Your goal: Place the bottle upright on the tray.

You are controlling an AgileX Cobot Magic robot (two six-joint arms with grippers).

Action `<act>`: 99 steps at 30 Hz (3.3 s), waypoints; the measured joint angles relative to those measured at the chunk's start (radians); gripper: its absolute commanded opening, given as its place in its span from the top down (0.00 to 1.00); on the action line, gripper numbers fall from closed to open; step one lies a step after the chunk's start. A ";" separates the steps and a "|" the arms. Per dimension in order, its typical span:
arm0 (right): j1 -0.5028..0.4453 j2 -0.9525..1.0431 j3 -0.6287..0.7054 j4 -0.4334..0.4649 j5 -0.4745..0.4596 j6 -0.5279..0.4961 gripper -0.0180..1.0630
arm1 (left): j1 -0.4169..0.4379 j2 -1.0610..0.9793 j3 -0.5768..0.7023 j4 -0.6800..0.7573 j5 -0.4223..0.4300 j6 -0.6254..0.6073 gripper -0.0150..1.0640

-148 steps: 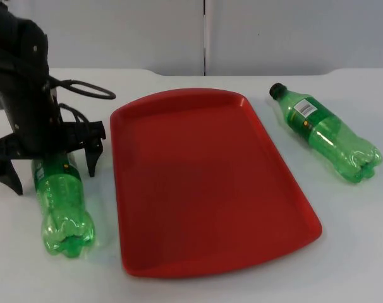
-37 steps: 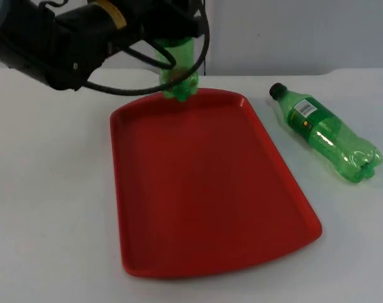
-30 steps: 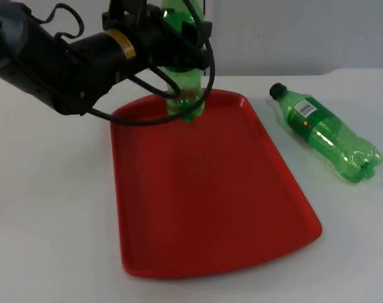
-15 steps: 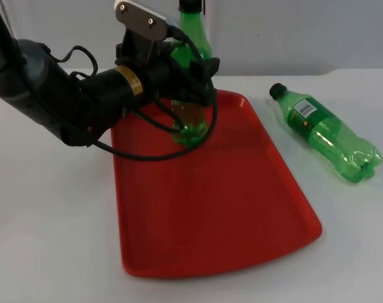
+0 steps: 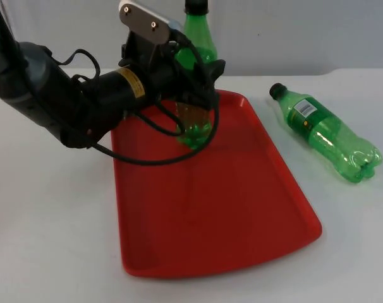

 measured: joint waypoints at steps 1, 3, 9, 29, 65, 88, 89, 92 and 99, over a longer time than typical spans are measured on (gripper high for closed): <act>0.000 0.000 0.000 0.000 0.000 0.000 0.01 | 0.000 0.000 0.000 0.004 0.000 -0.002 0.97; 0.000 0.000 0.000 0.000 0.000 0.000 0.01 | 0.000 0.000 0.000 0.006 0.000 -0.004 0.84; 0.000 0.000 0.000 0.000 0.000 0.000 0.01 | 0.000 0.000 0.000 0.025 -0.004 -0.021 0.39; 0.000 0.000 0.000 0.000 0.000 0.000 0.01 | 0.000 0.013 0.000 0.037 0.035 -0.057 0.01; 0.000 0.000 0.000 0.000 0.000 0.006 0.01 | 0.000 -0.028 0.000 0.041 0.281 -0.120 0.01; 0.000 0.000 0.000 0.000 0.000 0.006 0.01 | 0.000 -0.139 0.032 0.089 0.717 -0.224 0.01; 0.000 0.000 0.000 0.000 0.000 0.006 0.01 | 0.000 -0.161 0.046 0.089 0.735 -0.224 0.01; 0.000 0.000 0.000 0.000 0.000 0.006 0.01 | 0.000 -0.214 0.096 0.089 0.789 -0.224 0.01; 0.000 0.000 0.000 0.000 0.000 0.006 0.01 | 0.000 -0.367 0.234 0.093 0.895 -0.226 0.01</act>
